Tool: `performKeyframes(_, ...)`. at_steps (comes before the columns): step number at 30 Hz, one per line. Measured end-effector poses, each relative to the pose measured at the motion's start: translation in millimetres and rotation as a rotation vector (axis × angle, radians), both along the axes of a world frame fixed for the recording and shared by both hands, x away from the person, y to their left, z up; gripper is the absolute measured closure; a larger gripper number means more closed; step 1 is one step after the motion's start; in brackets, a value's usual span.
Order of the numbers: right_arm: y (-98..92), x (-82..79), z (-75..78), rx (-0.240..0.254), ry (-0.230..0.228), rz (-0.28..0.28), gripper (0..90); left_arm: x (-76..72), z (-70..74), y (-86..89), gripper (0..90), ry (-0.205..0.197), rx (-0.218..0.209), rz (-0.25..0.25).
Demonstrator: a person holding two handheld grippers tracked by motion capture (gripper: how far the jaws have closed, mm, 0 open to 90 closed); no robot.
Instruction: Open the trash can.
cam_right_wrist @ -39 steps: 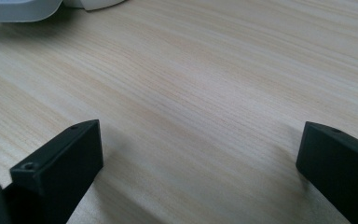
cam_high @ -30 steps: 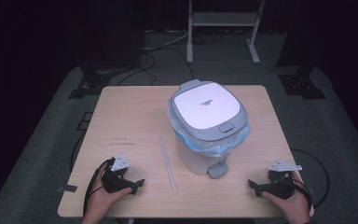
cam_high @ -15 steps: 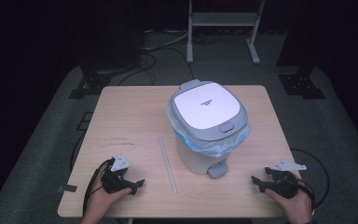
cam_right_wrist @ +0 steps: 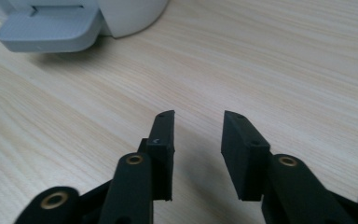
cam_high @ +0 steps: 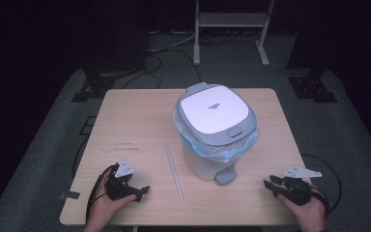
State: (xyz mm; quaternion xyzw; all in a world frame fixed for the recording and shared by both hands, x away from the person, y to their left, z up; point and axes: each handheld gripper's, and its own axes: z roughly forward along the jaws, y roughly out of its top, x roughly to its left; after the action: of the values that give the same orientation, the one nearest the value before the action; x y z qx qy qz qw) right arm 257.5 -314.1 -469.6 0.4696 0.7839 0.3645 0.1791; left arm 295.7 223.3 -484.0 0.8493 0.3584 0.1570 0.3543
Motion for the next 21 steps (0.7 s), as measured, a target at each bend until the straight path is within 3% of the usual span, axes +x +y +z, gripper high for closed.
performKeyframes(11,6.7,-1.5,9.1,0.041,0.017,0.053,88.7,0.0,0.0,0.0,0.0,0.0,0.0,0.0)
performKeyframes(21,12.3,-0.7,13.9,0.048,0.015,0.08,89.9,0.0,0.0,0.0,0.0,0.0,0.0,0.0)
